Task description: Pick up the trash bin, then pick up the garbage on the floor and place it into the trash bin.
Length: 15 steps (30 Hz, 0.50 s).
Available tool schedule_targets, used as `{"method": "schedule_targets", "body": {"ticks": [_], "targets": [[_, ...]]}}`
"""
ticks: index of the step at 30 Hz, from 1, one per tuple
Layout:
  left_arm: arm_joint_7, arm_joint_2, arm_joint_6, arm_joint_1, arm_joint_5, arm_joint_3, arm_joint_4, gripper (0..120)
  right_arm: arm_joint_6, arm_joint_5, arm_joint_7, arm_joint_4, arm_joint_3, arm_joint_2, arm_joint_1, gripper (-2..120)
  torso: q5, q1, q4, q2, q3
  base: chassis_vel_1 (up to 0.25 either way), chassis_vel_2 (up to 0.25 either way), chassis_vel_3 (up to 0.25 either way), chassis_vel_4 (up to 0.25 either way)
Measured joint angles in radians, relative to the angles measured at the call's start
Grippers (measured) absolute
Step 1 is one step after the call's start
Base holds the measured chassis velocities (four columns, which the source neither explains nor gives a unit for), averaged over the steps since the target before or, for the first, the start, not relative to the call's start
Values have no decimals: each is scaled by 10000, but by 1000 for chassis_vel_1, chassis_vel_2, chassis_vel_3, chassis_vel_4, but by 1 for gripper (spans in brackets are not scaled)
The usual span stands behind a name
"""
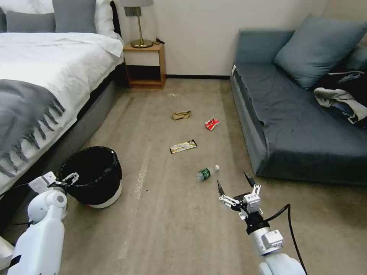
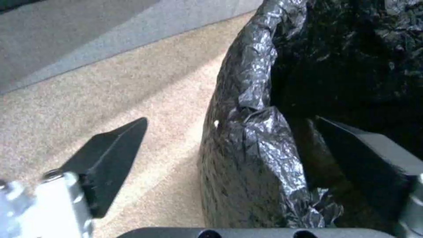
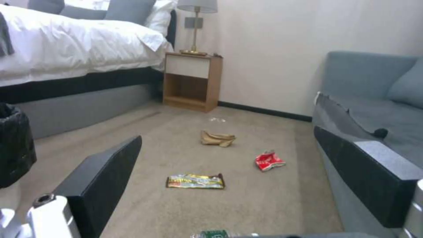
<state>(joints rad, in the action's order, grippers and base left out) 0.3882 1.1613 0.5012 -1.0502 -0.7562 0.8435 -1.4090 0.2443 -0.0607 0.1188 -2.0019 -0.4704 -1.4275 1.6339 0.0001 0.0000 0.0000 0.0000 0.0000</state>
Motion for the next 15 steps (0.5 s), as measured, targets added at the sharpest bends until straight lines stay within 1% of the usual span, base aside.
{"method": "schedule_targets", "body": {"ticks": [3,4,6,7,8,9,11,12,13,15], "targets": [[-82,0,-63,36,57,-27,9,79,1,-88,15,17,49,-63,-21,100,-1,0,0,0,0,0,0,0,0],[-82,0,-63,36,57,-27,9,79,1,-88,15,17,49,-63,-21,100,-1,0,0,0,0,0,0,0,0],[-128,-42,-96,82,126,-39,94,69,10,-142,53,40,82,-90,-24,100,-1,0,0,0,0,0,0,0,0],[-135,-64,-107,109,162,-45,145,67,19,-157,64,57,87,-95,-27,100,-1,0,-1,0,0,0,0,0,0],[-135,-64,-107,109,162,-45,145,67,19,-157,64,57,87,-95,-27,100,-1,0,-1,0,0,0,0,0,0],[-139,-82,-121,131,206,-53,199,63,30,-170,75,73,92,-98,-32,100,-1,0,0,0,0,0,0,0,0],[-147,-119,-138,155,333,-75,267,52,66,-197,95,122,94,-101,-52,100,-1,0,0,0,0,0,0,0,0],[-147,-122,-138,150,361,-76,257,49,75,-204,99,130,95,-100,-54,100,-1,0,-1,0,0,0,0,0,0],[-147,-122,-138,150,361,-76,257,49,75,-204,99,130,95,-100,-54,100,-1,0,-1,0,0,0,0,0,0],[-147,-121,-108,78,393,-71,93,39,95,-210,99,146,98,-96,-61,100,-2,0,0,0,0,0,0,0,0]]}}
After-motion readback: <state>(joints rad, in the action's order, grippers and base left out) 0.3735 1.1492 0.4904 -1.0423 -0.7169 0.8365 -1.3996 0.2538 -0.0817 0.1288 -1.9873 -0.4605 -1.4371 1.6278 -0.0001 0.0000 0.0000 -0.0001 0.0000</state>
